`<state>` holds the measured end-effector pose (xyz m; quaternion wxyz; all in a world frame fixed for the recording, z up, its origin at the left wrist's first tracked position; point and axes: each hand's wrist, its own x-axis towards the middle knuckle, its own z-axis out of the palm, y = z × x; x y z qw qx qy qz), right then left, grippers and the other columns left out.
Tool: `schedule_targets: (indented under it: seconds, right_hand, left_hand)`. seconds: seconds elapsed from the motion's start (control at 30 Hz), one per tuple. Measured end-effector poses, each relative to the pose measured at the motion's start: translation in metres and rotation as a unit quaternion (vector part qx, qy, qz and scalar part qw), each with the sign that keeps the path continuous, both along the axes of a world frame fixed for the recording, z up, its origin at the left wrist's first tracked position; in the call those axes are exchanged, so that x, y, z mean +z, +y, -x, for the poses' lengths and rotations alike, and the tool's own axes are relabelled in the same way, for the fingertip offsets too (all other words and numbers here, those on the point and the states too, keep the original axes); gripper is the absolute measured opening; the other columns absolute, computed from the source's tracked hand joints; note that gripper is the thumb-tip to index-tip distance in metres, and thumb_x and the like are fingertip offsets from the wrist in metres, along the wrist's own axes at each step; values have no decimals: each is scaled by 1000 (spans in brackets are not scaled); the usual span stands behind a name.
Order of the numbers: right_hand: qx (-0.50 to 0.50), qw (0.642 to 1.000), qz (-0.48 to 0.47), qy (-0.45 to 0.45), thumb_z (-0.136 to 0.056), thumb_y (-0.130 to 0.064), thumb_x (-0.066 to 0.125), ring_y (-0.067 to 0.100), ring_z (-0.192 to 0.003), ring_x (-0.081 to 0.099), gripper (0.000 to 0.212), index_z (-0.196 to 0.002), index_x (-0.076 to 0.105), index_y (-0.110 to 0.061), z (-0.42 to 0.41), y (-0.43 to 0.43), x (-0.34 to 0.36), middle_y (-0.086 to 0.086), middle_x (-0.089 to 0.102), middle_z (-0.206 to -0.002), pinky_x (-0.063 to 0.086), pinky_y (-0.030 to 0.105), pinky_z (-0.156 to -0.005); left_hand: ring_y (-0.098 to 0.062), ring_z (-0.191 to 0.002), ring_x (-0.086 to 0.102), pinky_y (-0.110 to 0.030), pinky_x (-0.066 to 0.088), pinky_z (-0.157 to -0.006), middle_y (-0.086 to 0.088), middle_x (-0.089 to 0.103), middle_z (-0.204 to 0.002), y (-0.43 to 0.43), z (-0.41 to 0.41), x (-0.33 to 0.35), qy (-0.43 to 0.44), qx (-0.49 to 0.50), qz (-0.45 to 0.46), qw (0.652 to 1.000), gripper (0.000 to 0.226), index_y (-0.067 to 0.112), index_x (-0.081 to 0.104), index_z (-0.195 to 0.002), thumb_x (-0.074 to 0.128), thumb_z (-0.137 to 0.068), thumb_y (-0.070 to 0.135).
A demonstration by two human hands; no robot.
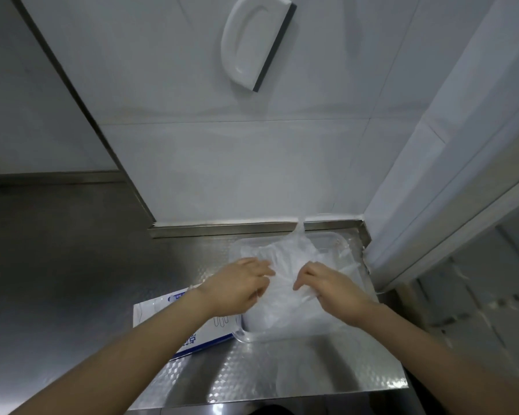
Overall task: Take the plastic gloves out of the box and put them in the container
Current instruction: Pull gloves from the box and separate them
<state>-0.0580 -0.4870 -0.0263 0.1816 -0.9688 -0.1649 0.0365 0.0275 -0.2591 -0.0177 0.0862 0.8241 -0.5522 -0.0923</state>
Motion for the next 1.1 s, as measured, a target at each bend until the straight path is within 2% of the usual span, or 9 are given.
schedule_targets:
  seconds: [0.1,0.23,0.3,0.43,0.53,0.67,0.87,1.0,1.1]
  right_hand:
    - [-29,990,26,135,-83,14,43,13,-110,50,55,-120,57,-24,-6,5,-8,-6,46,-125,44,24,-88]
    - [-27,945,33,325,-87,5,51,19,-125,43,56,-136,45,-22,-19,8,-9,2,39,-138,39,28,-103]
    - [-41,916,11,399,-90,-4,55,18,-123,46,56,-141,39,-19,-27,9,-3,4,41,-140,42,23,-98]
    - [-128,955,-57,262,-95,-5,49,16,-93,59,40,-133,47,-14,-37,18,-3,8,60,-121,48,21,-78]
    - [-138,962,7,235,-99,-18,44,23,-112,57,39,-138,41,-13,-38,26,-17,9,57,-130,42,27,-90]
    - [-163,940,62,294,-99,-22,45,28,-118,53,49,-143,27,-8,-40,23,-34,14,53,-132,38,27,-86]
    - [-180,931,149,280,-78,-26,71,26,-115,51,69,-134,30,-23,-33,14,-43,6,58,-117,43,30,-86]
    - [-160,931,152,291,-88,-22,59,26,-121,48,61,-141,29,-23,-35,10,-36,7,55,-126,44,32,-90]
    - [-153,941,150,262,-97,-26,47,24,-121,50,47,-141,32,-18,-36,12,-16,6,53,-132,40,33,-96]
  left_hand:
    - [-16,-145,16,-32,6,-117,-3,34,-151,-13,-1,-9,-22,-4,-140,990,20,13,66,-100,47,-93,13]
    - [-21,-145,14,-39,9,-118,-8,31,-153,-39,0,-25,-58,-5,-300,952,32,8,58,-125,45,-97,11]
    - [-23,-141,25,-38,19,-116,-11,42,-145,-50,4,-30,-56,20,-341,938,33,3,53,-127,43,-96,8]
    - [-27,-113,51,-33,35,-96,-12,55,-123,-61,9,-30,-73,66,-325,940,27,4,55,-118,46,-93,5]
    - [-28,-113,50,-33,37,-93,-15,46,-128,-68,11,-35,-58,104,-324,939,39,3,44,-129,52,-92,9]
    - [-26,-111,50,-30,38,-81,-16,39,-129,-71,14,-50,-70,129,-355,923,52,2,34,-134,55,-91,22]
    - [-35,-125,40,-39,36,-99,-27,18,-146,-67,14,-70,-91,114,-404,903,69,8,24,-142,58,-89,34]
    - [-38,-126,41,-41,35,-103,-27,16,-149,-66,14,-63,-68,112,-409,903,68,9,22,-145,56,-92,34]
    - [-34,-125,42,-40,31,-104,-19,36,-143,-57,10,-45,-28,133,-344,929,52,9,32,-140,47,-96,32]
